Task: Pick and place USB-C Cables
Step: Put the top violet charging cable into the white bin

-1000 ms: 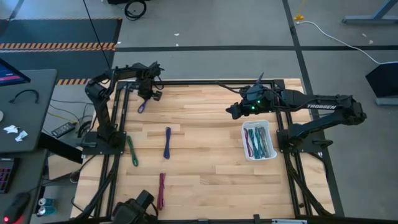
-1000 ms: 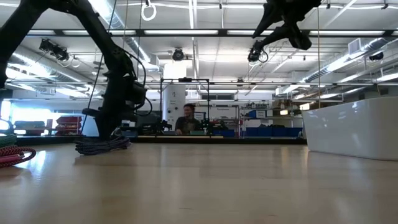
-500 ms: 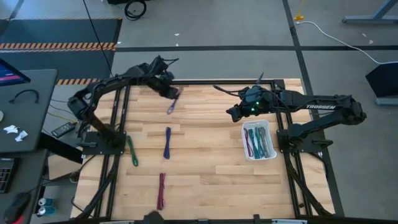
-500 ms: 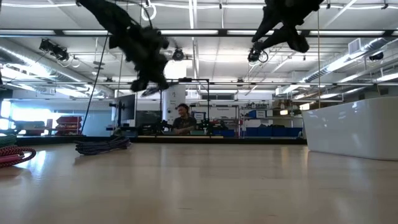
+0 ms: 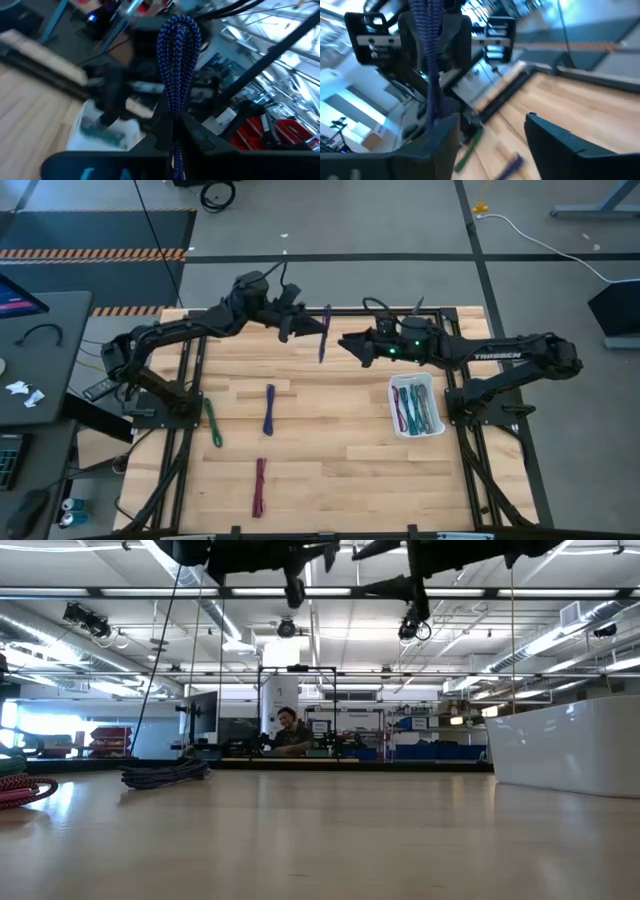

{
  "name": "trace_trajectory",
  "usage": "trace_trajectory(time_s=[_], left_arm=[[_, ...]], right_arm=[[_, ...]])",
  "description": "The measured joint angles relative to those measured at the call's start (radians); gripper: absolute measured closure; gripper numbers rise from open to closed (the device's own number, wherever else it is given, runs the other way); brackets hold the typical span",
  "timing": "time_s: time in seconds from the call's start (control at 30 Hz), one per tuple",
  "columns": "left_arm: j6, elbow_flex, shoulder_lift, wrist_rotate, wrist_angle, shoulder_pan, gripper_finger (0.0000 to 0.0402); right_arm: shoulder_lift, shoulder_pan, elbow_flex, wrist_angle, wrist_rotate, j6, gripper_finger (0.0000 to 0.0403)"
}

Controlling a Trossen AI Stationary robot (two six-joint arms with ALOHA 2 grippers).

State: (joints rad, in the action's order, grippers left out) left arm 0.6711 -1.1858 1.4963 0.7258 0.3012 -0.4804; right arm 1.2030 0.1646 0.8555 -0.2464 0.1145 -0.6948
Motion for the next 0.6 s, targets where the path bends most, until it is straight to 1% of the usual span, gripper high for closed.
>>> trace_trajectory(time_s=[0.1,0.17,0.23,0.33,0.47,0.53,0.6], left_arm=[[0.005,0.0,0.0,-0.011,0.056,0.02,0.0383],[0.022,0.0,0.0,-0.013,0.065,0.026,0.0381],[0.026,0.0,0.0,-0.009,0.059,0.027,0.0381],[0.026,0.0,-0.002,0.003,0.064,0.028,0.0382],[0.028,0.0,-0.002,0.005,0.06,0.029,0.0379],[0.027,0.0,-0.002,-0.013,0.06,0.028,0.0379],[0.025,0.0,0.0,-0.03,0.059,0.025,0.0381]], right_arm=[[0.056,-0.002,0.0,-0.139,-0.007,0.023,0.0148],[0.092,-0.004,0.0,-0.223,-0.013,0.023,0.0136],[0.122,-0.005,0.001,-0.283,-0.045,0.03,0.013],[0.157,-0.005,0.001,-0.36,-0.115,0.041,0.0133],[0.166,0.0,0.001,-0.354,-0.232,0.02,0.0145],[0.152,0.005,0.001,-0.301,-0.287,0.007,0.0151],[0.131,0.008,0.001,-0.238,-0.322,-0.002,0.0153]])
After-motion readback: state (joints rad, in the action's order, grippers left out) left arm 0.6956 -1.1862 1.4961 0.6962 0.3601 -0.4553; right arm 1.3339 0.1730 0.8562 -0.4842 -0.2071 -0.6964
